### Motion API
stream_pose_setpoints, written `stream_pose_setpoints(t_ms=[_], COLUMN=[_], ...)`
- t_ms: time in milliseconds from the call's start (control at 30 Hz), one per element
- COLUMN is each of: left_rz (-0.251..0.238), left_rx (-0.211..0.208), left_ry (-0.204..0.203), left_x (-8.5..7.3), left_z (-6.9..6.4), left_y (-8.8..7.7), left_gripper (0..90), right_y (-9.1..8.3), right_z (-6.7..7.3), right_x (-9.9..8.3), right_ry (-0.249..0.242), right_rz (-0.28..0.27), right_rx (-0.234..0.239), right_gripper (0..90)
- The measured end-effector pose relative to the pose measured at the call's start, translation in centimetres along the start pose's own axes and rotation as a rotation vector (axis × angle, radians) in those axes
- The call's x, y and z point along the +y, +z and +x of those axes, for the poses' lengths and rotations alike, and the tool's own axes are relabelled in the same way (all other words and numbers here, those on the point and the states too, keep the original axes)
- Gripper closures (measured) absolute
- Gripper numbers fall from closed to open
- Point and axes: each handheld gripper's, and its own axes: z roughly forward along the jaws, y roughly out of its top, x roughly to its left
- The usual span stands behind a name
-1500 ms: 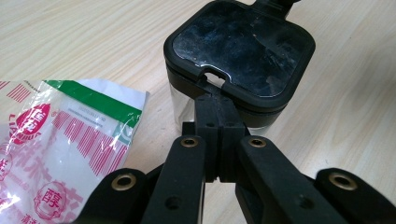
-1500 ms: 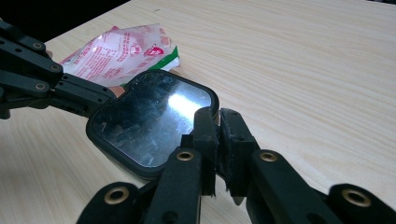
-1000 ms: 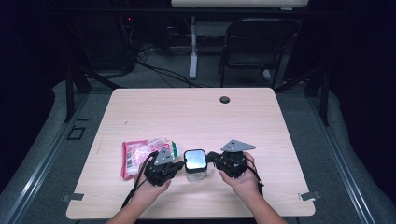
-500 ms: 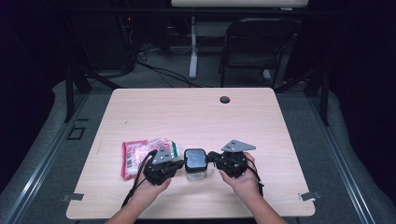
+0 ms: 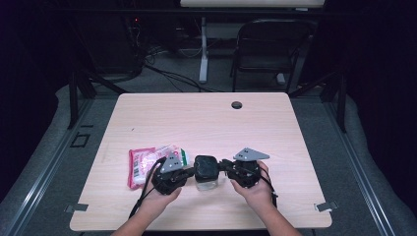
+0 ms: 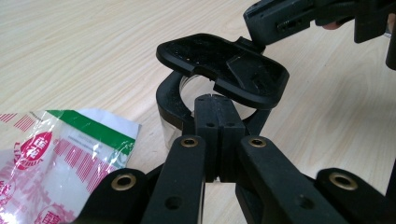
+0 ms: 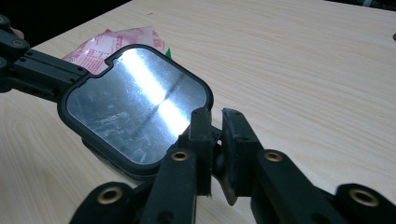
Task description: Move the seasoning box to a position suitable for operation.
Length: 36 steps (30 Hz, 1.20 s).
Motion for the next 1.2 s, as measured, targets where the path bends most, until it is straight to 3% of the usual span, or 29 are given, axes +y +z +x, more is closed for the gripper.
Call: stream_pose_setpoints(t_ms=[500,767,933,1200], left_rz=[-0.017,-0.026,-0.033,-0.039], left_rx=[-0.023,-0.039,-0.050,-0.056], left_ry=[0.018,0.024,0.031,0.038], left_x=[0.9,1.7,2.0,2.3], left_z=[-0.4,-0.5,-0.6,-0.9], left_y=[0.0,0.2,0.3,0.4], left_gripper=[90.0,90.0,90.0,90.0], right_y=[-0.9,-1.6,-1.9,-2.0], right_z=[0.7,1.1,1.2,1.4], right_x=[-0.4,-0.9,-1.1,-1.1], right_ry=[-0.048,-0.080,-0.081,-0.080], right_rz=[-0.008,0.019,0.027,0.035], right_rx=[0.015,0.035,0.046,0.067], right_gripper=[72.0,63.0,56.1,53.0])
